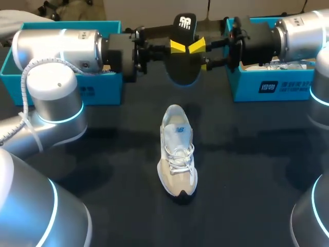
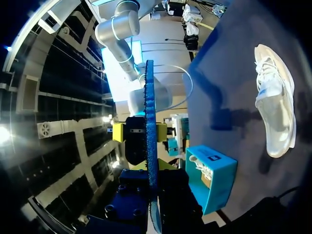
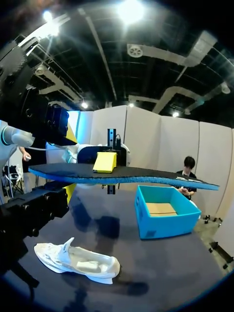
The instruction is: Take the shoe out of the shoebox, open the shoe tongue, remove and reinsert the insole, then place the shoe into the shoebox
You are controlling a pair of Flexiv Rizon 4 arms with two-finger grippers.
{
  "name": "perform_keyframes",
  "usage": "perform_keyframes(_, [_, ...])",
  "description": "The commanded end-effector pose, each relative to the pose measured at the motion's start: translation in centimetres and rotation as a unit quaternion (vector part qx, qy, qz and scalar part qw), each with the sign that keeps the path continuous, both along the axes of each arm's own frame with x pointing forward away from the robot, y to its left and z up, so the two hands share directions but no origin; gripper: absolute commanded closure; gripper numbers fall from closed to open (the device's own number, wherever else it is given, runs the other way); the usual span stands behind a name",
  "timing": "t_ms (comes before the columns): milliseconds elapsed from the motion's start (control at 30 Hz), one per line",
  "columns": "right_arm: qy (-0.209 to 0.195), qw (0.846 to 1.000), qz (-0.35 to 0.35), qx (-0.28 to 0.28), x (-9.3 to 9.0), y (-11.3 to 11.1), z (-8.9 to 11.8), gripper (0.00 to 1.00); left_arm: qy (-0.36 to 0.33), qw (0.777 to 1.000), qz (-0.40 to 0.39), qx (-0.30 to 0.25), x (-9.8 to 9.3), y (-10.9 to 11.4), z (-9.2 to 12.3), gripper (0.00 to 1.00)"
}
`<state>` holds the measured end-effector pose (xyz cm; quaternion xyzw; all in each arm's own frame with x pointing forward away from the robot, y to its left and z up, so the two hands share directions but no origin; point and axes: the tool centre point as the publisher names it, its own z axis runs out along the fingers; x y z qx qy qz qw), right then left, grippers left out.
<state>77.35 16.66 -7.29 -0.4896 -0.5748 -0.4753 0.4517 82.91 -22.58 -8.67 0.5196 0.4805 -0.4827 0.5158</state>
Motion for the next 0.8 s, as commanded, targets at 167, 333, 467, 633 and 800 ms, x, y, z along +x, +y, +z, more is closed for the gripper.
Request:
perform_keyframes(167, [0.007,1.000,0.003,0.000,-0.1,0.5,-0.5,0.62,-0.001,1.000,0.002,-0.008,-0.2,-0.8,0.0,1.00])
perform_keyframes(333, [0.009,1.000,0.003,0.002,-0.2,0.5,-0.6,0.84,0.001,1.000,0.005,-0.014,-0.3,-1.0,0.1,1.00])
perform_keyframes(467, [0.009,1.000,0.002,0.002,-0.3,0.5,-0.7,0.98,0.004,1.000,0.001,-0.020,-0.7,-1.3,0.4,1.00])
perform_keyframes(633, [0.009,1.000,0.002,0.002,-0.3,0.4,-0.7,1.00,0.007,1.000,-0.002,-0.023,-1.1,-1.1,0.5,1.00])
perform_keyframes(800, [0.009,1.000,0.002,0.001,-0.4,0.3,-0.8,1.00,0.005,1.000,0.003,-0.024,-1.2,-0.8,0.6,0.00])
